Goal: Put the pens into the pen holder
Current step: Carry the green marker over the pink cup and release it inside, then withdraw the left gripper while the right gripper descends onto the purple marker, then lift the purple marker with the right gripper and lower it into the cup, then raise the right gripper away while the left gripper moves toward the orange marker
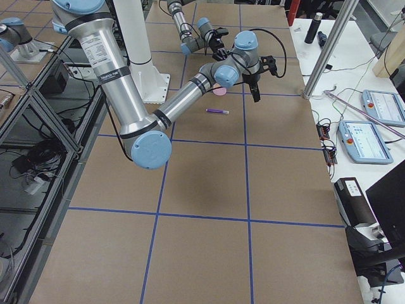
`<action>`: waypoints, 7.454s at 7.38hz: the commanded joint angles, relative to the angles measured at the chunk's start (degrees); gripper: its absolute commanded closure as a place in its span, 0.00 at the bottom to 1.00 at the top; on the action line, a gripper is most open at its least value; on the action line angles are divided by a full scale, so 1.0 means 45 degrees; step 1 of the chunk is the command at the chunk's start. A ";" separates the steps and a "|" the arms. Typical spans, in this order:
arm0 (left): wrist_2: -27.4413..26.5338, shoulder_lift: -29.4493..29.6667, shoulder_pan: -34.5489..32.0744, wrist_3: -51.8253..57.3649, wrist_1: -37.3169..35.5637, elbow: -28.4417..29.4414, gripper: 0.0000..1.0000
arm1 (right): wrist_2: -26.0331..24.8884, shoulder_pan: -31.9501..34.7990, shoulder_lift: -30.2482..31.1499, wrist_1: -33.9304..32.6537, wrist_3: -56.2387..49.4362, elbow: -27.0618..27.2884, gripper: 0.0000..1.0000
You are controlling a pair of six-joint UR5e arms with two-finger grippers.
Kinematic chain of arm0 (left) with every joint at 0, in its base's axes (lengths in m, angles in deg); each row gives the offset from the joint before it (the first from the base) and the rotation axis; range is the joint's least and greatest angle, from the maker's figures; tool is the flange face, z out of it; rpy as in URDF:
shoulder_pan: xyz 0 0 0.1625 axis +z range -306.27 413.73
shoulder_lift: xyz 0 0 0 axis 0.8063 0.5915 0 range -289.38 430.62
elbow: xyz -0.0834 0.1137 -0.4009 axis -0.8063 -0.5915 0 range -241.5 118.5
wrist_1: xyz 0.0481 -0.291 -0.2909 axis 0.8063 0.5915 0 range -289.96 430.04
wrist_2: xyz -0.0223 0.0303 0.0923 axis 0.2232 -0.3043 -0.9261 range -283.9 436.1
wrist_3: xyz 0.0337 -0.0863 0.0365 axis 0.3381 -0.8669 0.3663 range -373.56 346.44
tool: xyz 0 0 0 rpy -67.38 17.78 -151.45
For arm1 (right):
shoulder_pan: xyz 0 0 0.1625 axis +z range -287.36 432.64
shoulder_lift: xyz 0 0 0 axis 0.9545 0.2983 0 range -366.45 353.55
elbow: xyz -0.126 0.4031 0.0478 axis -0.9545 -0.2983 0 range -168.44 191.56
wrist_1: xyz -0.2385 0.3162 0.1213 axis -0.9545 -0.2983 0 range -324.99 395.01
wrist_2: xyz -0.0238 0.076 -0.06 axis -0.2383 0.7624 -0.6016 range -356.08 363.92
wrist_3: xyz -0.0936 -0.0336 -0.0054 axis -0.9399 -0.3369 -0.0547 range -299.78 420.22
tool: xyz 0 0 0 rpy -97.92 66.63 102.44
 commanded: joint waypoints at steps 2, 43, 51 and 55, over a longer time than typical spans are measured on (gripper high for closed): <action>0.0028 -0.0171 0.0108 -0.0086 -0.0203 -0.0023 0.01 | 0.0000 -0.0045 -0.0021 0.0000 0.0078 0.0008 0.01; 0.8505 -0.4098 -0.6845 -0.1063 -1.8426 -0.7466 0.00 | -1.7163 -0.9516 -0.3749 -0.0898 1.2363 -0.1609 1.00; 0.8505 -0.4059 -0.6633 -0.1044 -1.8387 -0.7406 0.00 | -1.6828 -0.9950 -0.3888 -0.1189 1.1702 -0.1113 0.01; 0.7712 -0.3300 -0.4101 -0.4250 -1.8271 -0.7348 0.00 | -0.9490 -0.6306 -0.3732 -0.2421 0.9461 -0.0168 0.01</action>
